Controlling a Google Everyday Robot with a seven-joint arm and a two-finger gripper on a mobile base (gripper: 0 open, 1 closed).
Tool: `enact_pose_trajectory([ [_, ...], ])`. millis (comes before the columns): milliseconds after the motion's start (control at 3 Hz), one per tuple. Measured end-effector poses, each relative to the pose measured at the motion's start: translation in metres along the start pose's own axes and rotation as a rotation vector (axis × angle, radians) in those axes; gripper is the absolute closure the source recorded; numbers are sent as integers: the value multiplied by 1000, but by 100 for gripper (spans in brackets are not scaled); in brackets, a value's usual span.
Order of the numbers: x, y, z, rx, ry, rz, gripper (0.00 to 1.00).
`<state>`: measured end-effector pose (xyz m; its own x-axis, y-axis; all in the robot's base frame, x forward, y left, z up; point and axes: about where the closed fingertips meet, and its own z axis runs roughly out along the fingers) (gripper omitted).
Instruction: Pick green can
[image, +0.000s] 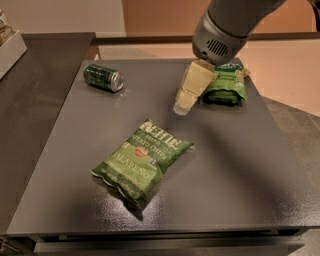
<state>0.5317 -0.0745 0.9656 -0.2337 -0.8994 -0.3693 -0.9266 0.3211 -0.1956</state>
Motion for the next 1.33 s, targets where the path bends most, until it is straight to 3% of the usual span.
enact_pose_trajectory([
  [1000,-82,-37,79,22,-56,243,0],
  [1333,-107,-48,103,43,-78,280,0],
])
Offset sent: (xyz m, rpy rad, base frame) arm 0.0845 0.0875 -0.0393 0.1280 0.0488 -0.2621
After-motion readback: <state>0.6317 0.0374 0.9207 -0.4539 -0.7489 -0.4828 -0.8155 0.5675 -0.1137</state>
